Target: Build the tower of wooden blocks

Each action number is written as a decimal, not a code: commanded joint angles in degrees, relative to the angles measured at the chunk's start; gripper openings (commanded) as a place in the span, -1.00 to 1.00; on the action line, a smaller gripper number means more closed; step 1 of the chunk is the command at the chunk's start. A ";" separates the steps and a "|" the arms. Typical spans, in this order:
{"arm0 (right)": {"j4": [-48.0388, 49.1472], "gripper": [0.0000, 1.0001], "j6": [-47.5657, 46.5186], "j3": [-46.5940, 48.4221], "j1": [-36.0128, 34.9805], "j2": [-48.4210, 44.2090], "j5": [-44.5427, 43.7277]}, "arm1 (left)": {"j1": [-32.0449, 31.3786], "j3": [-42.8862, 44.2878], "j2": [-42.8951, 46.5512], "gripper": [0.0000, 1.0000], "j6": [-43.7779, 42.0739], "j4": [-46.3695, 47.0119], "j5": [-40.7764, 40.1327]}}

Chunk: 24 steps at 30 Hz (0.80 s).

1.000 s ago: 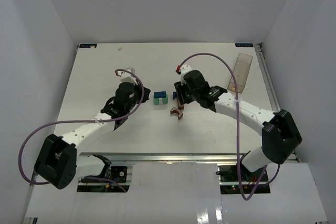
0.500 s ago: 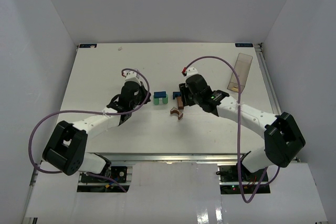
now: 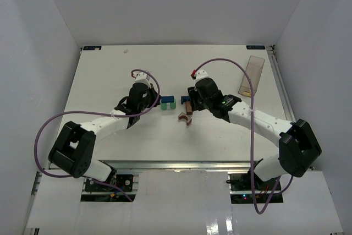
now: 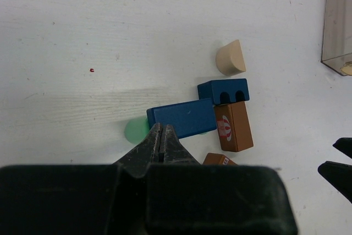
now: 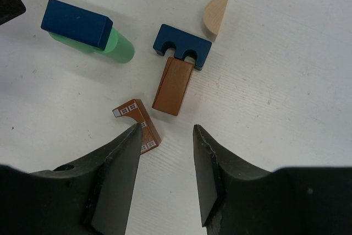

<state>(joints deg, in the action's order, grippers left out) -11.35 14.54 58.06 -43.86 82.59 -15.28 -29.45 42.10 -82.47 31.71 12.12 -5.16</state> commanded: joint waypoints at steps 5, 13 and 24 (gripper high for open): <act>2.30 -0.02 -0.66 0.38 0.00 -3.22 -1.94 | 0.19 2.55 -1.72 -1.00 -0.60 0.36 1.20; 2.21 -0.01 -0.74 0.47 0.00 -3.39 -1.84 | 0.26 2.90 -2.24 -1.00 -0.60 0.01 1.54; 2.14 0.01 -0.92 0.38 0.00 -3.91 -1.93 | 0.26 3.57 -2.35 -1.00 -0.67 -2.66 -1.99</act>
<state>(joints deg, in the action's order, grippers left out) -11.35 14.17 58.06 -43.88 80.63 -16.36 -29.45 43.40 -85.10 31.46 11.37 -4.21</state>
